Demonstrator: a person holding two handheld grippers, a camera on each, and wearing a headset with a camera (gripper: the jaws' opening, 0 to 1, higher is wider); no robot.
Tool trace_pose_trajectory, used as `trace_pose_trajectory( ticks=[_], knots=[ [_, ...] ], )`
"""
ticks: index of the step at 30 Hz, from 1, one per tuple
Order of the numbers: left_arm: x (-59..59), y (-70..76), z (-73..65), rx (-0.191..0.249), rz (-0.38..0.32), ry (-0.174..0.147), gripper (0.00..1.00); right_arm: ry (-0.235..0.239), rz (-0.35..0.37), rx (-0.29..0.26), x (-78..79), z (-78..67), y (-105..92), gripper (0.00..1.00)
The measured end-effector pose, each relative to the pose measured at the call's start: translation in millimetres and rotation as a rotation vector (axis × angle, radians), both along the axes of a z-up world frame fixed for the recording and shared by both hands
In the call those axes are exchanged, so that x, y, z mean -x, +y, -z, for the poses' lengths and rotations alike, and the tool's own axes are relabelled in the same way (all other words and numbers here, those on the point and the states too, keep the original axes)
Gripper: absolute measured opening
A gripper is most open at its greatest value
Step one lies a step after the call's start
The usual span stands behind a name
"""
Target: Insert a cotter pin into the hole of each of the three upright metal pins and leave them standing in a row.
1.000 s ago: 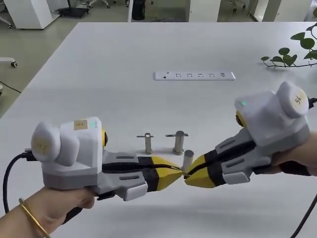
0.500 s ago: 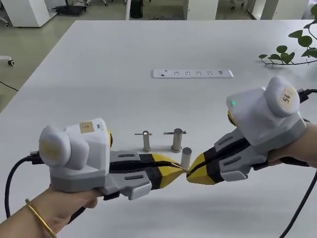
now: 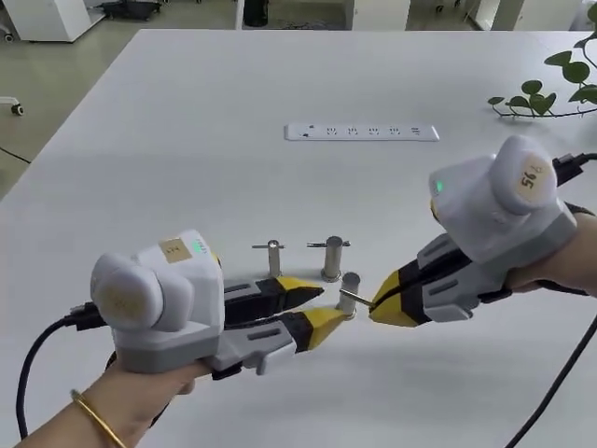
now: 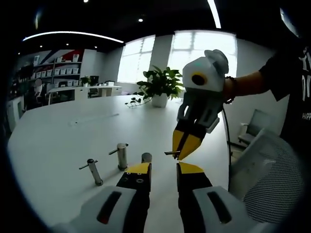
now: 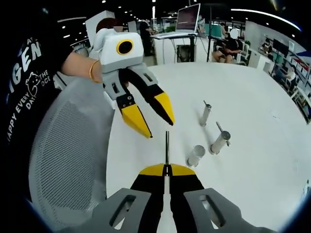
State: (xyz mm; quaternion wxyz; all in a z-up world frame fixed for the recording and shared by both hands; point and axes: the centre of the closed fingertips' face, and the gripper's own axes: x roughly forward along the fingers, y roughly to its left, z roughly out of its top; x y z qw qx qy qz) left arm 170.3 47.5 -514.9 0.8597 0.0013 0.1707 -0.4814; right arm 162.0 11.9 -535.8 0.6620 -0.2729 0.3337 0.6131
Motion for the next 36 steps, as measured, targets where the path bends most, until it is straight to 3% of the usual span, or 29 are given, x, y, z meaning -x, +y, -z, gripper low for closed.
trace_pose_trajectory(
  ticks=[6, 16, 22, 28, 36],
  knots=[
    [-8.5, 1.2, 10.5, -0.047, -0.031, -0.016, 0.22, -0.038, 0.003, 0.063, -14.4, 10.8, -9.8, 0.00],
    [-23.7, -3.7, 25.6, -0.123, -0.067, -0.023, 0.23, -0.035, 0.023, 0.142, -23.7, 22.8, -23.0, 0.00],
    [-31.6, -7.7, 32.5, -0.153, -0.082, -0.020, 0.22, -0.062, 0.007, 0.206, -30.2, 27.9, -32.0, 0.00],
    [-36.5, -12.3, 41.2, -0.172, -0.094, -0.006, 0.22, -0.100, -0.032, 0.248, -38.8, 33.7, -37.3, 0.00],
    [-44.0, -20.0, 45.6, -0.167, -0.104, 0.003, 0.22, -0.115, -0.052, 0.265, -44.9, 35.9, -37.9, 0.00]
  ],
)
